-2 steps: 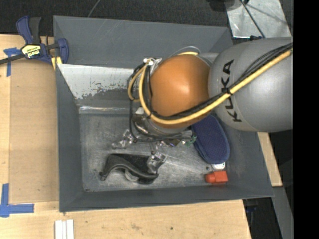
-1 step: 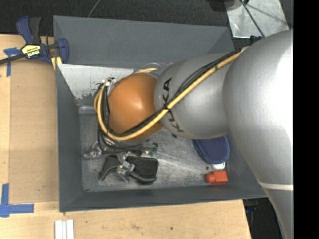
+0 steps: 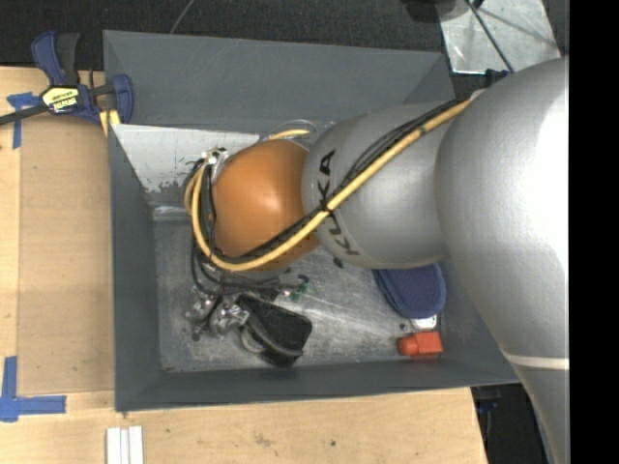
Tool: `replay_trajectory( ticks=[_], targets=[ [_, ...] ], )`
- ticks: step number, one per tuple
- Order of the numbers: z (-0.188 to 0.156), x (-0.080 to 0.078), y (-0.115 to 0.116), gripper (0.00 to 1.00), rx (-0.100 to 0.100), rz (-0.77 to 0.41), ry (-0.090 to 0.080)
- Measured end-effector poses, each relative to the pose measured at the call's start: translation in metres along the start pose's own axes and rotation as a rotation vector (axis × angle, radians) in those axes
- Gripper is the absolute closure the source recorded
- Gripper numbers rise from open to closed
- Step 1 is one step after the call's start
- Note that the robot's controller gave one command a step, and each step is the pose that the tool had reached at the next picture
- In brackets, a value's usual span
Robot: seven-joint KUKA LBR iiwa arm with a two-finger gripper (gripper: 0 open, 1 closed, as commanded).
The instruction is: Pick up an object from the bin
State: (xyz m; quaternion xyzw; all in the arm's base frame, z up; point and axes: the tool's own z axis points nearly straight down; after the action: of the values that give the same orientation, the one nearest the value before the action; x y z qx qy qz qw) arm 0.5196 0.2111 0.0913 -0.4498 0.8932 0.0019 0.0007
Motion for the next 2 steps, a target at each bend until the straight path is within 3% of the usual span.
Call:
replay_trajectory(
  ticks=[1, 2],
  targets=[
    [0.012, 0.001, -0.022, 1.0, -0.004, 0.18, -0.011],
    [0.011, 0.029, -0.068, 1.0, 0.002, 0.284, -0.024]
  ],
)
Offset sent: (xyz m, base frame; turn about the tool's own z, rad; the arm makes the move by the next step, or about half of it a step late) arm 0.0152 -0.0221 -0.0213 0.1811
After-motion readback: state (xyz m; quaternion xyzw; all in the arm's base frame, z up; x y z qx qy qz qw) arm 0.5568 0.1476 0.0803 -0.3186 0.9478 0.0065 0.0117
